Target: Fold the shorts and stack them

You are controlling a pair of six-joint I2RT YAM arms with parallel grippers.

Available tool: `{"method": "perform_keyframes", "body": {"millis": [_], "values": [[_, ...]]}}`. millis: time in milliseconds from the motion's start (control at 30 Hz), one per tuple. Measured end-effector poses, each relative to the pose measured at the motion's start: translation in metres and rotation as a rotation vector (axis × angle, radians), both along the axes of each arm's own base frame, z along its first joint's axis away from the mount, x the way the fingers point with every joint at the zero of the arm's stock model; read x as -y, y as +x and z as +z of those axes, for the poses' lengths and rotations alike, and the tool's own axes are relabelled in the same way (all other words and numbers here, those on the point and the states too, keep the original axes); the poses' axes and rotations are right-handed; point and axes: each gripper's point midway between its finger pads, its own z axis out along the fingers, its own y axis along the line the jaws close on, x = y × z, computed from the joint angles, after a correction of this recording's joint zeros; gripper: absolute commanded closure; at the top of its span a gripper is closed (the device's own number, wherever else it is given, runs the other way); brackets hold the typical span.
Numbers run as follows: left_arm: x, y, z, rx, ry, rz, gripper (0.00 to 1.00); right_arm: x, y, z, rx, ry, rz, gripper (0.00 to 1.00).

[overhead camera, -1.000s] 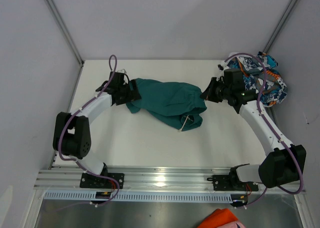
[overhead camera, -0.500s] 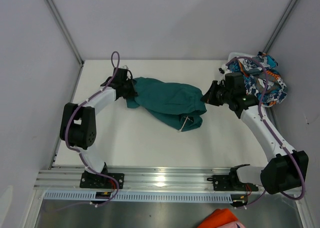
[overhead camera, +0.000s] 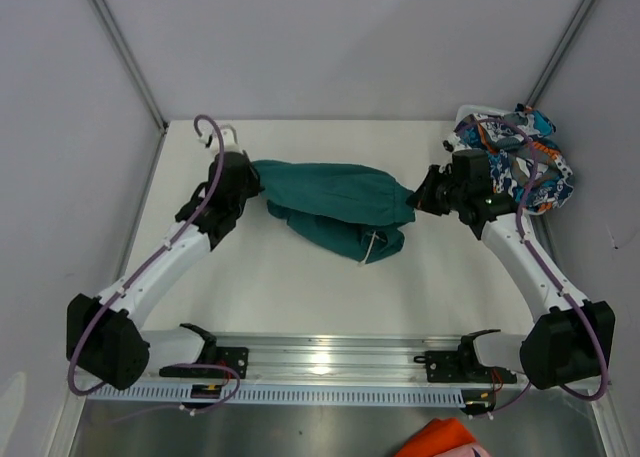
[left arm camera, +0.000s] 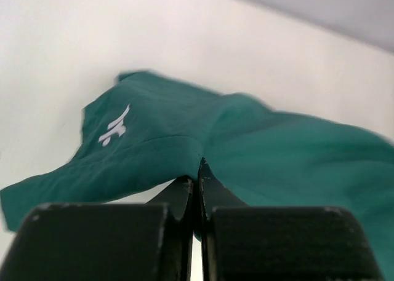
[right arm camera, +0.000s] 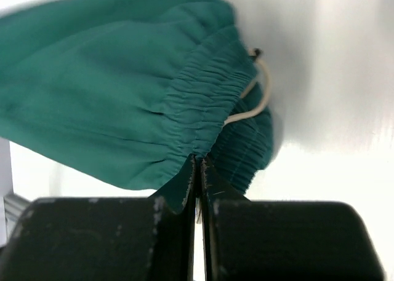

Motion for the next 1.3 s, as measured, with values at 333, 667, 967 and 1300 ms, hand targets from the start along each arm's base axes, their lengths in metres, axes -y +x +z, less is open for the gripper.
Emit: {"method": "perform_keyframes", "body": {"millis": [333, 667, 967, 1300], "values": [[-0.048, -0.082, -0.158, -0.348, 0.089, 0.138, 0.01, 0.036, -0.012, -0.023, -0.046, -0.025, -0.119, 1.0], [-0.065, -0.083, -0.139, -0.216, -0.204, 0.156, 0.01, 0.054, -0.038, -0.053, -0.096, -0.083, -0.169, 1.0], [-0.053, -0.07, -0.175, -0.34, -0.326, 0.075, 0.06, 0.052, -0.068, -0.091, -0.17, -0.095, -0.132, 1.0], [-0.055, -0.049, -0.187, -0.381, -0.377, 0.061, 0.09, 0.032, -0.088, -0.108, -0.191, -0.116, -0.07, 1.0]]}}
